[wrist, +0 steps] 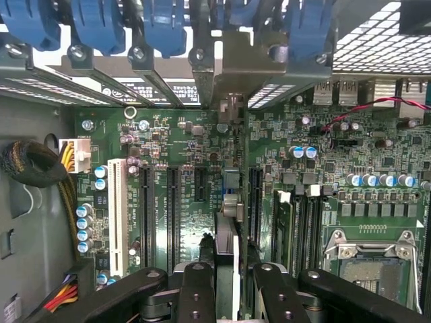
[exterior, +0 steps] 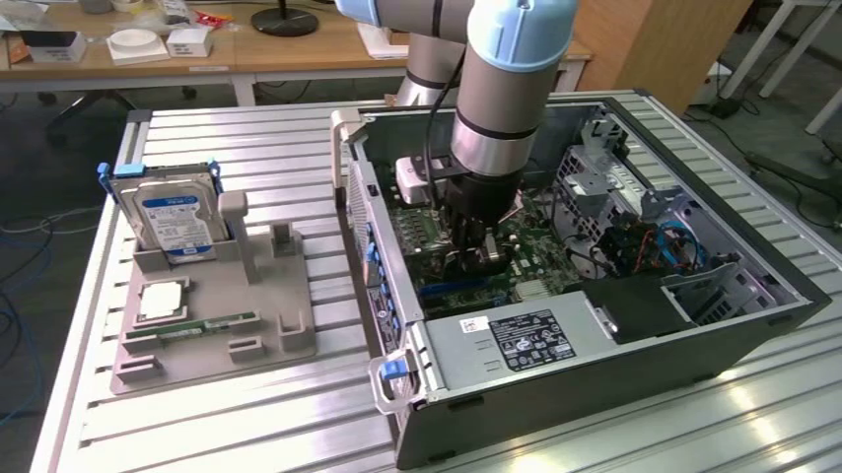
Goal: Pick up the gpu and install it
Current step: 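Insert the gpu into the slot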
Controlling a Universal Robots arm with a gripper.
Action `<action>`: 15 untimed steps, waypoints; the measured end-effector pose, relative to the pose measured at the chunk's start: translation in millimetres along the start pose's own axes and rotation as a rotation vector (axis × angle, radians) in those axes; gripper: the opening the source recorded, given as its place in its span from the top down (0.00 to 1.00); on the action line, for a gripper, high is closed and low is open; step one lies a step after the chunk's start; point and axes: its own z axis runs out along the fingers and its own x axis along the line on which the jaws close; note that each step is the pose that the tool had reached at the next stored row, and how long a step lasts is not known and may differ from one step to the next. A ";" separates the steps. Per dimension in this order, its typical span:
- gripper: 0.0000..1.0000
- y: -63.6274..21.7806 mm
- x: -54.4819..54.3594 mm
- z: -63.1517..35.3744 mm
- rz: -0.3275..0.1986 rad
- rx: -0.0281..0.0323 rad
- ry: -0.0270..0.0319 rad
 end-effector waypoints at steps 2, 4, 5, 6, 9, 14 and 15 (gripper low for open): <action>0.73 0.2 0.0 -0.6 0.000 0.0003 -0.0002; 0.73 0.5 0.1 -1.7 0.000 0.0002 0.0000; 0.73 0.6 0.1 -2.3 0.001 0.0000 0.0003; 0.73 0.6 0.0 -2.6 0.001 0.0001 0.0000; 0.73 0.7 0.2 -3.0 0.001 -0.0001 0.0004; 0.73 0.7 1.4 -2.9 0.012 0.0000 0.0008; 0.73 0.7 1.4 -2.9 0.013 0.0001 0.0008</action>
